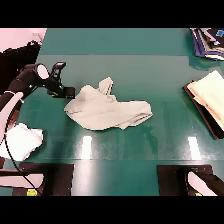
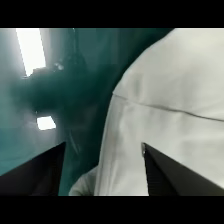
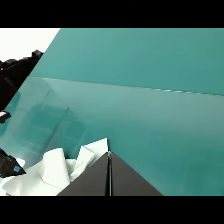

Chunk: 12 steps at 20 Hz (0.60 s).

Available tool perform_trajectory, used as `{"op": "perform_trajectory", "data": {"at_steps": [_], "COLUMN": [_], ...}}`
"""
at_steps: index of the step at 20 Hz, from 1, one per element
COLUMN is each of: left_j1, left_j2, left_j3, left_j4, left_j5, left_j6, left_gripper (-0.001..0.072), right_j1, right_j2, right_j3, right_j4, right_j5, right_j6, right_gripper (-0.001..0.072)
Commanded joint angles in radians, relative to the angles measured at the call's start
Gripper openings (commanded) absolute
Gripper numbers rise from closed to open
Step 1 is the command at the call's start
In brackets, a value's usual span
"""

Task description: Fold the shirts.

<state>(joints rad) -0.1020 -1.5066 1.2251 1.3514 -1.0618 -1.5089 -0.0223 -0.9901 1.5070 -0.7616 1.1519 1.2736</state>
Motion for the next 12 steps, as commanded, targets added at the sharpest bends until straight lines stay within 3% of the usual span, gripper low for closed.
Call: {"op": "perform_trajectory", "data": {"at_steps": [1, 2, 3, 5, 6, 7, 9, 12], "left_j1": [0.015, 0.015, 0.015, 0.015, 0.015, 0.015, 0.015, 0.015], "left_j2": [-0.048, -0.053, -0.053, -0.053, -0.052, -0.052, -0.04, 0.0], "left_j3": [-0.032, -0.032, -0.032, -0.032, -0.03, -0.017, 0.039, 0.154], "left_j4": [-0.161, -0.17, -0.171, -0.171, -0.171, -0.167, -0.143, -0.132], "left_j5": [0.04, 0.042, 0.041, 0.04, 0.034, 0.017, -0.016, -0.029], "left_j6": [0.099, 0.104, 0.104, 0.103, 0.103, 0.105, 0.105, 0.104], "left_gripper": [0.0559, 0.051, 0.0403, 0.0357, 0.0222, 0.0032, 0.0025, 0.0024], "right_j1": [0.0, 0.0, 0.0, 0.0, 0.0, 0.0, 0.0, 0.002], "right_j2": [0.0, 0.0, 0.0, -0.001, -0.001, -0.001, 0.001, 0.0], "right_j3": [0.0, 0.0, 0.0, -0.001, -0.001, -0.003, -0.051, -0.253], "right_j4": [0.0, -0.001, -0.001, -0.013, -0.044, -0.097, -0.181, -0.233], "right_j5": [0.034, 0.042, 0.048, 0.058, 0.073, 0.102, 0.157, 0.234], "right_j6": [0.0, 0.0, 0.0, 0.0, 0.002, 0.022, 0.083, 0.093], "right_gripper": [0.002, 0.002, 0.002, 0.002, 0.002, 0.002, 0.002, 0.0022]}}
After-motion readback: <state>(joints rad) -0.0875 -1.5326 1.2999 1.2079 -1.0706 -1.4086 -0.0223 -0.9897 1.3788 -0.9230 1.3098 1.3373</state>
